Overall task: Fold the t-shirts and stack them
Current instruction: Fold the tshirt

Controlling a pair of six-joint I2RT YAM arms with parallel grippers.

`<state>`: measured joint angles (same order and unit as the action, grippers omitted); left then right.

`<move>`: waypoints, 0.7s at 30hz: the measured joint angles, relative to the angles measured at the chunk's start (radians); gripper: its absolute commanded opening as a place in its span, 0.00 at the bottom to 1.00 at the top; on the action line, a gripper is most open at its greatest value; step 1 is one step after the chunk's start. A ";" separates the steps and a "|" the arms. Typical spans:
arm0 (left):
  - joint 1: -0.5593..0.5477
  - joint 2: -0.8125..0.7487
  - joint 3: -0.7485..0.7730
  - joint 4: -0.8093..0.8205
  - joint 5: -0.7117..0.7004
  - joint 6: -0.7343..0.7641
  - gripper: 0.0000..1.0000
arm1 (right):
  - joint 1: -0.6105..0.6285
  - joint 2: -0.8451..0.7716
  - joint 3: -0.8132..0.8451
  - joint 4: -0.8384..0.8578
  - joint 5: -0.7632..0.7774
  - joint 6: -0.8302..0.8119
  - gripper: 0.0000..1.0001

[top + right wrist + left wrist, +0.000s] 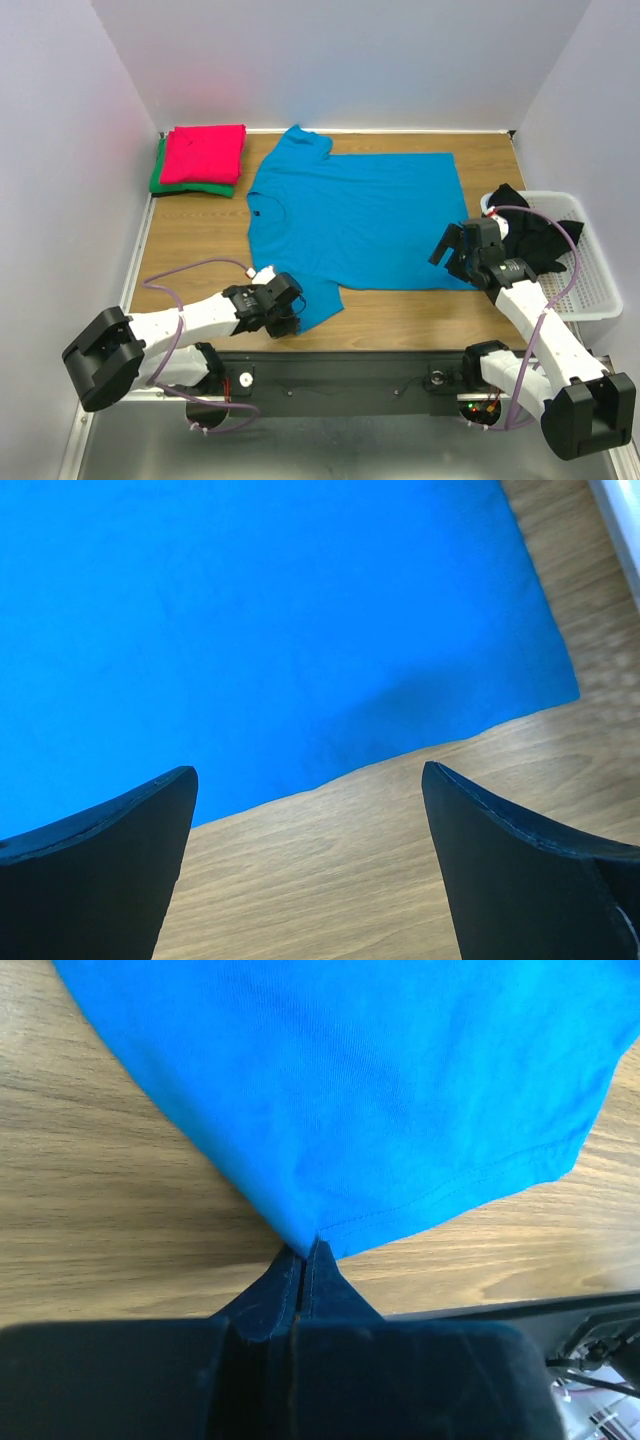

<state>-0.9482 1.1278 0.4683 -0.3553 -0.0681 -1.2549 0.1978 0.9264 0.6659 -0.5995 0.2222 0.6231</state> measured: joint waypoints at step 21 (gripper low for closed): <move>0.173 -0.198 0.026 -0.216 -0.240 -0.058 0.00 | 0.000 -0.030 0.000 -0.100 0.063 0.079 1.00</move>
<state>-0.7750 0.9295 0.4946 -0.5713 -0.3084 -1.3132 0.1978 0.8967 0.6662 -0.6998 0.2852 0.7025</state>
